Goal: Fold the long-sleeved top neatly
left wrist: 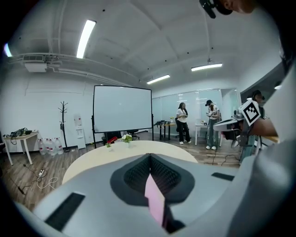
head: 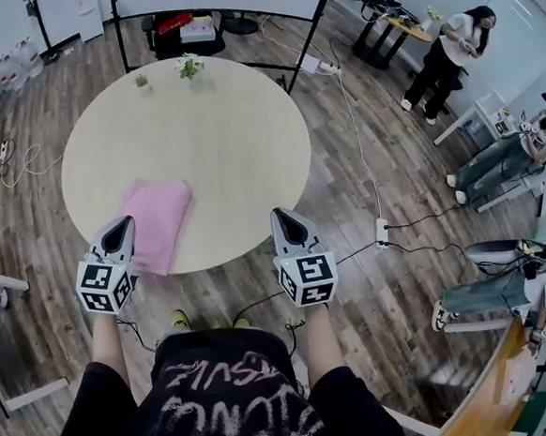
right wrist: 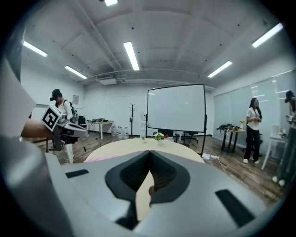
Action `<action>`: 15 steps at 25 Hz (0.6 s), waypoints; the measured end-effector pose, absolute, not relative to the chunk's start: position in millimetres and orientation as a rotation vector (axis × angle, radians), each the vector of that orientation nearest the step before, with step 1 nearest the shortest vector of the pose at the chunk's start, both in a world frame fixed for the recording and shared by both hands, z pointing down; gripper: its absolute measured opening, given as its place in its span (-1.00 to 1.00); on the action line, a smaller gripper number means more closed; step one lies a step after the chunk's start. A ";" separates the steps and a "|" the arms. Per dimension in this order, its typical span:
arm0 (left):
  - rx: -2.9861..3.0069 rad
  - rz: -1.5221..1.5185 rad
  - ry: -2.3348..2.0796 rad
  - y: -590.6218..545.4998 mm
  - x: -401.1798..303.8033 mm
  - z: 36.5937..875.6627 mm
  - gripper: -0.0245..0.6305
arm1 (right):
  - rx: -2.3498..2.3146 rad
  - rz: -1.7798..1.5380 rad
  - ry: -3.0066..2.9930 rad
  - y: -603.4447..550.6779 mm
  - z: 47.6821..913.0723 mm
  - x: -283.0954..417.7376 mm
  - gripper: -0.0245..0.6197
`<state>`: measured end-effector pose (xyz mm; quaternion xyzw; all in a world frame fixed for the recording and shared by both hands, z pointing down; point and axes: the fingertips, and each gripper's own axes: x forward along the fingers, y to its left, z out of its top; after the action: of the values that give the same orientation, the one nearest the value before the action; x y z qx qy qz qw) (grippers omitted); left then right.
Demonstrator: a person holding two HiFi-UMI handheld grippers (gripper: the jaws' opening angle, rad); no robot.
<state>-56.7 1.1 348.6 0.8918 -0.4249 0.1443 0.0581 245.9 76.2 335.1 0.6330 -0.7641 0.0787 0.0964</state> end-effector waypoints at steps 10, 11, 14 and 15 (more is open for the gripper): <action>2.808 0.355 -1.289 -30.7 -83.1 305.1 -0.89 | 2.093 0.201 -2.206 82.5 296.1 233.0 -0.91; 2.814 0.343 -1.291 -31.8 -85.2 302.1 -0.89 | 2.106 0.193 -2.201 83.4 293.0 231.2 -0.91; 2.831 0.312 -1.291 -35.6 -89.2 290.3 -0.89 | 2.144 0.172 -2.184 83.8 280.8 227.8 -0.91; 2.835 0.303 -1.289 -37.0 -90.4 286.4 -0.89 | 2.156 0.168 -2.180 83.3 276.7 226.8 -0.91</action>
<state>-90.4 -37.0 286.4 0.9060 -0.4119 0.0968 0.0061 226.8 83.3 276.7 0.7017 -0.7095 0.0545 0.0356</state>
